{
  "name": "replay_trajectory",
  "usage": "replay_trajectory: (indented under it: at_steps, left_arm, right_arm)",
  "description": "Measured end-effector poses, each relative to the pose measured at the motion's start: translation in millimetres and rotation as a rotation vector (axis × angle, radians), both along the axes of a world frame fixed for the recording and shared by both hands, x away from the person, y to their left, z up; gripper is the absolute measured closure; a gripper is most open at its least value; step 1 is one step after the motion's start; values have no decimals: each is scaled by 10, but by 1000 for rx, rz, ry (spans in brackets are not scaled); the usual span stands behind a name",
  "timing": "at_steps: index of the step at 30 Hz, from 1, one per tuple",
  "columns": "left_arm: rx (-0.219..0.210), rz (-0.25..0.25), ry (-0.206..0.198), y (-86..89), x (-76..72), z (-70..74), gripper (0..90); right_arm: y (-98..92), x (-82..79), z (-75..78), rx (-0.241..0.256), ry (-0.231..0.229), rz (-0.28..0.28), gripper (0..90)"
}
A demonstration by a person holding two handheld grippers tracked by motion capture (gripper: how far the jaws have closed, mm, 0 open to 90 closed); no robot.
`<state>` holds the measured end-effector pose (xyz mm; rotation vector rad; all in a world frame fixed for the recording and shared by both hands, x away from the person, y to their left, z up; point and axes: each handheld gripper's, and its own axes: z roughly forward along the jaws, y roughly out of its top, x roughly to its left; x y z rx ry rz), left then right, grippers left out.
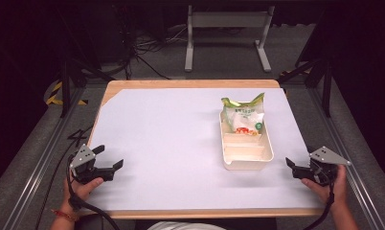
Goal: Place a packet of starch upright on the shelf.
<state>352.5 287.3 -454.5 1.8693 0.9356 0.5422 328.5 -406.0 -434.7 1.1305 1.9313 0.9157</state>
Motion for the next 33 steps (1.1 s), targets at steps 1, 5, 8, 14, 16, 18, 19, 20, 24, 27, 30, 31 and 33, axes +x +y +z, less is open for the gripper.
replay_trajectory:
  at_steps: [1,5,8,14,16,18,19,20,24,27,30,31,33]
  left_arm:
    - [-1,2,4,-7,3,-2,67]
    - [9,0,4,-17,8,1,67]
    - [12,3,6,-18,14,1,67]
    - [25,8,-8,-41,-8,25,68]
    - [29,5,-17,-52,-14,33,68]
    - [30,5,-17,-56,-16,37,68]
    - [37,7,-19,-57,-17,38,68]
    - [40,8,-23,-60,-18,39,68]
    - [51,6,-32,-67,-23,46,68]
    - [50,6,-35,-71,-31,50,68]
    - [57,5,-41,-79,-41,55,68]
    - [57,6,-41,-82,-42,56,68]
    - [66,7,-46,-87,-47,59,68]
  right_arm:
    - [-1,3,-2,-1,1,3,116]
    - [-5,3,-11,-6,6,4,116]
    - [-10,12,-22,-6,11,6,116]
    - [-2,6,-19,-8,8,8,116]
    - [-2,3,-16,-6,6,7,117]
    - [-1,2,-16,-5,6,11,117]
    - [-1,2,-16,-5,7,11,117]
    - [-1,2,-16,-6,7,10,117]
    - [-4,2,-14,-5,4,11,117]
    - [0,7,-18,-6,8,13,117]
    - [5,14,-21,-7,10,15,117]
    - [5,12,-22,-6,10,16,117]
    - [2,11,-21,-4,9,17,117]
